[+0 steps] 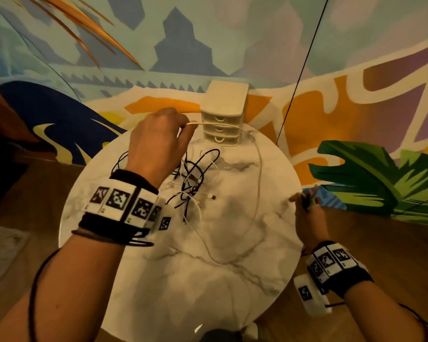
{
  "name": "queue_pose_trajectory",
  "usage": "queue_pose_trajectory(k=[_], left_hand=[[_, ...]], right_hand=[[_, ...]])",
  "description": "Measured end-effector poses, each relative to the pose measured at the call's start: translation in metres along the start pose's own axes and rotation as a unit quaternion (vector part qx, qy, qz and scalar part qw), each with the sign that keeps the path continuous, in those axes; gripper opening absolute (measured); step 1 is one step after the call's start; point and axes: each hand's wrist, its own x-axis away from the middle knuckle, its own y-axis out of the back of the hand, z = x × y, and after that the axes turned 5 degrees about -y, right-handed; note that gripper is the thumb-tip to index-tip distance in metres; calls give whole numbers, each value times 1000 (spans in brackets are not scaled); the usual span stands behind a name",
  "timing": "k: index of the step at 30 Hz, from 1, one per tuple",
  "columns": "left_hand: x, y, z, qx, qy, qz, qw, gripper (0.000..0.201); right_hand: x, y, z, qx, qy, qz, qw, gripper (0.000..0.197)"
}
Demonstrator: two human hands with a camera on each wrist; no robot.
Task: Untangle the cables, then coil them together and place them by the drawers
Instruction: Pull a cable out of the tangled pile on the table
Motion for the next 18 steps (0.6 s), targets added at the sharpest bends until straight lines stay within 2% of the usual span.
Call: queue_pose_trajectory(k=[2,5,7,8,10,11,14,17,18], left_hand=[[1,4,-10,-40,-14,-13,999,33],[4,0,-34,-67,-63,35,995,30],[9,-7,-52,-52,-94,70,992,26],[11,-11,-61,-36,-93,86,991,23],[19,-25,-65,3,-58,133,989,21],[24,-35,-62,37,-32,153,987,22],[52,-74,-34,197,45,236,951,23],[92,-107,5,256,148,383,875,21],[96,-110,16,262,169,392,865,23]], right_hand=[[4,10,27,6,65,-41,997,26],[27,16,89,-37,209,-68,975,27],[44,6,125,-112,260,-12,959,23],[49,-2,137,-90,272,27,958,23],[53,-17,144,70,252,70,963,22],[50,-20,141,118,224,61,966,21],[44,-17,130,80,144,44,985,29],[37,-12,119,52,132,37,989,27],[35,-10,117,38,127,22,991,25]])
